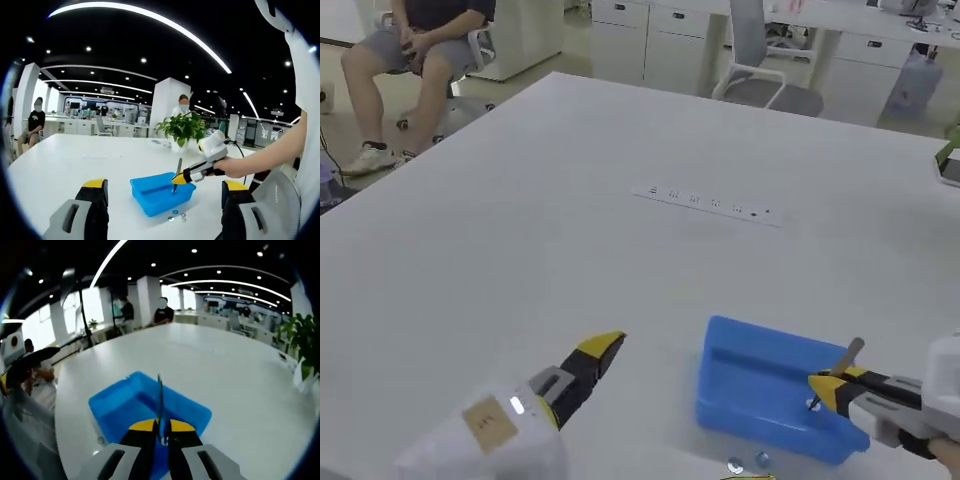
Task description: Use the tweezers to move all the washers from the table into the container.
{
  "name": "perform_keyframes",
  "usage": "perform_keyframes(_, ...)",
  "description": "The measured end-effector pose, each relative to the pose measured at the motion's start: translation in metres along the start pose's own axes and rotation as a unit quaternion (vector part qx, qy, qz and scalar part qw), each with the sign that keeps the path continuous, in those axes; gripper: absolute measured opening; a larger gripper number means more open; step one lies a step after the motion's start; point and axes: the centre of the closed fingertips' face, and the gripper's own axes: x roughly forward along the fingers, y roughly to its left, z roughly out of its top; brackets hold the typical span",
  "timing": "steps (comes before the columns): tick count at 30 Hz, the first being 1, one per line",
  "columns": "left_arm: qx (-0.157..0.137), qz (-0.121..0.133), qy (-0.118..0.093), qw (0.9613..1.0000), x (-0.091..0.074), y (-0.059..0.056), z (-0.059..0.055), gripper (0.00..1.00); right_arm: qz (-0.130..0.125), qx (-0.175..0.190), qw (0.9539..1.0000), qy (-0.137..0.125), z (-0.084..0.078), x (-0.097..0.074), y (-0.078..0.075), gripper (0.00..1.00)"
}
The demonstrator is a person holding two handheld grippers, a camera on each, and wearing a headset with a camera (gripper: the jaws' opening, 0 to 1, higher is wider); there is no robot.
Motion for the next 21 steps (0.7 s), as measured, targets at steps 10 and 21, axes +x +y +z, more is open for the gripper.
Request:
perform_keyframes(10,-0.008,0.008,-0.004,0.9999,-0.0019,0.0035,-0.0001,0.95,0.000,-0.020,0.9998,0.004,-0.0030,0.0008,-0.0004,0.05)
perform_keyframes(21,-0.012,0.014,0.006,0.9998,-0.0019,0.0068,-0.0052,0.94,-0.013,-0.041,0.9990,0.013,-0.0046,0.0004,0.0029,0.06)
